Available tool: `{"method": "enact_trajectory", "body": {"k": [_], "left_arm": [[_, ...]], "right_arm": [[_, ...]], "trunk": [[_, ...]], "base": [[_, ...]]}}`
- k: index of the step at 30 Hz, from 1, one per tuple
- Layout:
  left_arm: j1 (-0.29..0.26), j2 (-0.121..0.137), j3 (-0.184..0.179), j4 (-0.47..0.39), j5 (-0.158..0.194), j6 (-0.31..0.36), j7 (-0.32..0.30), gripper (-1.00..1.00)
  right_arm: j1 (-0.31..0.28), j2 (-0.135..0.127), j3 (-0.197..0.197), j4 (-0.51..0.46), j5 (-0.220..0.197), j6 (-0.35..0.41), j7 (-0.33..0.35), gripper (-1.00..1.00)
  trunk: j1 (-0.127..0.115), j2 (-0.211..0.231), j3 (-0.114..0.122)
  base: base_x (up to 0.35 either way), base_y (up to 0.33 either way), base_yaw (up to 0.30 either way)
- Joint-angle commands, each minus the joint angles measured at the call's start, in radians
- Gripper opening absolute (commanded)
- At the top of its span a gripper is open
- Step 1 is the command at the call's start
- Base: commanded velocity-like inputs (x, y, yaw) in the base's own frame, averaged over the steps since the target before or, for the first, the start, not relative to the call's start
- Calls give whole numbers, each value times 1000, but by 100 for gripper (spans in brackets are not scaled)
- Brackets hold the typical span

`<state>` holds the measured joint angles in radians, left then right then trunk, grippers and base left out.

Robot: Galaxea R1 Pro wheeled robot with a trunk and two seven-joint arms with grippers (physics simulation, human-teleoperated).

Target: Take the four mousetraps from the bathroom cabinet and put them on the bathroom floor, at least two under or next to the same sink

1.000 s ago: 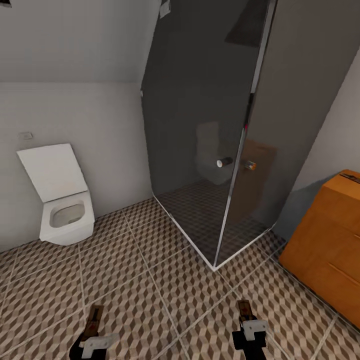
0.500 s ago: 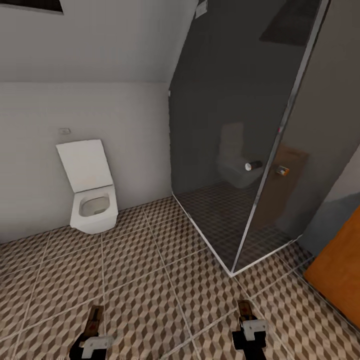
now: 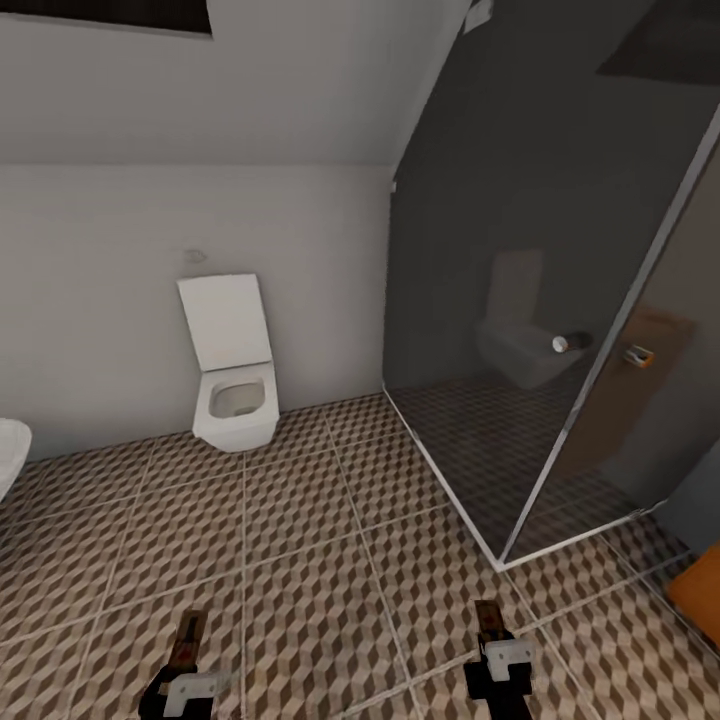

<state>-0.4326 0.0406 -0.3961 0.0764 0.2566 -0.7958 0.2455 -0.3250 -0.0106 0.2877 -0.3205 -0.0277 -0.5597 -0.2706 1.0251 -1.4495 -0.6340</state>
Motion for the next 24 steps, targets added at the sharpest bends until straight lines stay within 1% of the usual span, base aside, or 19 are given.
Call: {"method": "enact_trajectory", "body": {"k": [1,24], "left_arm": [[-2,-1,-9,3,4,-4,1,-100],[-2,-1,-9,4,5,-3,1,-100]], "right_arm": [[0,-1,8,0,-4,-2,-6,-100],[-1,0,8,0,-4,-3,-6,-100]], "trunk": [[0,0,-1],[0,0,-1]], "base": [[0,0,288],[0,0,288]]}}
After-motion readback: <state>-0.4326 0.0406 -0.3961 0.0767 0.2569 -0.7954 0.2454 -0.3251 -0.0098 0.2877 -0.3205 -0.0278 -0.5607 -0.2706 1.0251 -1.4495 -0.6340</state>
